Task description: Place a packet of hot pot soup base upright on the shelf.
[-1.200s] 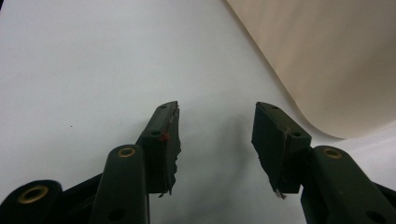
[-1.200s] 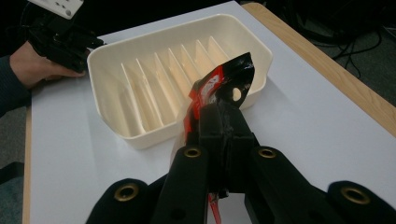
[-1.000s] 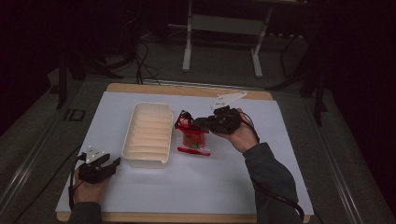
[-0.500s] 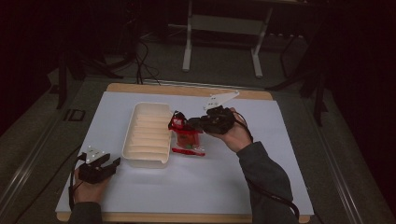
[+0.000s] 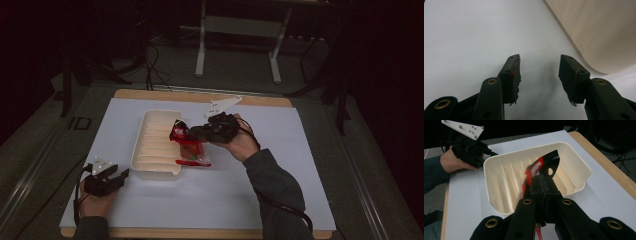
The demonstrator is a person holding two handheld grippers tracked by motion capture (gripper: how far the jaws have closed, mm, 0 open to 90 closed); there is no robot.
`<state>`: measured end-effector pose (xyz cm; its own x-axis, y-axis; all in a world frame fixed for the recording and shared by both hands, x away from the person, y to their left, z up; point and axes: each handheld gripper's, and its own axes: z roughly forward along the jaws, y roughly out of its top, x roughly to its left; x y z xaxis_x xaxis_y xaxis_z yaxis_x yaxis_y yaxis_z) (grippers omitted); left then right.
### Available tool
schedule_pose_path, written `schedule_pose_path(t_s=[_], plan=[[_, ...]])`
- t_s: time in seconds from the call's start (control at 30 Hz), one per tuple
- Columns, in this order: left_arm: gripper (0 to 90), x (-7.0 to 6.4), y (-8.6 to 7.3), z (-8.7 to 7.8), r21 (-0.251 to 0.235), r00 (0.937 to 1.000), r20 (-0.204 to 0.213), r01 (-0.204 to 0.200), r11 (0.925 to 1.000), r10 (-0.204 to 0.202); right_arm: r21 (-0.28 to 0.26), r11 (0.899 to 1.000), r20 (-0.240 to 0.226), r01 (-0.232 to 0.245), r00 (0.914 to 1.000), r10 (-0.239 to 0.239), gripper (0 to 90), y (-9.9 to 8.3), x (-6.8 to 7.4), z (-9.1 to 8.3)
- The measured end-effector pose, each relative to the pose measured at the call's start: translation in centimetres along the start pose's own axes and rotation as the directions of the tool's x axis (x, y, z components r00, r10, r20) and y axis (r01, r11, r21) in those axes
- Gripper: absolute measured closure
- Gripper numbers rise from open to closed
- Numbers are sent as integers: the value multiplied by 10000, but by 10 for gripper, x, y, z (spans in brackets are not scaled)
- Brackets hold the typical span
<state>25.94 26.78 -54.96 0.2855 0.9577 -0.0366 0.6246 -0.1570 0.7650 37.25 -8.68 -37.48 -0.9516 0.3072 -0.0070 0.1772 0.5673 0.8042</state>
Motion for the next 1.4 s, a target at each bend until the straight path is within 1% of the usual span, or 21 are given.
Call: schedule_pose_path(t_s=[0.17, 0.47, 0.8, 0.9, 1.07, 1.4], plan=[[520, 0, 0, 0, -20, 10000, -1, -1, 10000, 1, -72, 9999, -137, 75, 9999, -76, 888, 5, 3, 8], [518, 0, 0, 0, -15, 10000, 10, 18, 10000, -18, -42, 9997, -342, 223, 9992, -224, 888, 13, 10, 25], [517, 0, 0, 0, -18, 10000, 28, 28, 10000, -27, -141, 9998, -693, 171, 9974, -180, 888, 20, 18, 44], [517, 0, 0, 0, -19, 10000, 26, 33, 10000, -33, -106, 9997, -730, 204, 9971, -211, 888, 21, 20, 48], [517, 0, 0, 0, -28, 10000, 22, 28, 10000, -28, -95, 9997, -877, 220, 9959, -227, 888, 24, 24, 60], [517, 0, 0, 0, -35, 10000, 30, 15, 10000, -15, -273, 9994, -1089, 235, 9937, -263, 888, 29, 31, 74]])
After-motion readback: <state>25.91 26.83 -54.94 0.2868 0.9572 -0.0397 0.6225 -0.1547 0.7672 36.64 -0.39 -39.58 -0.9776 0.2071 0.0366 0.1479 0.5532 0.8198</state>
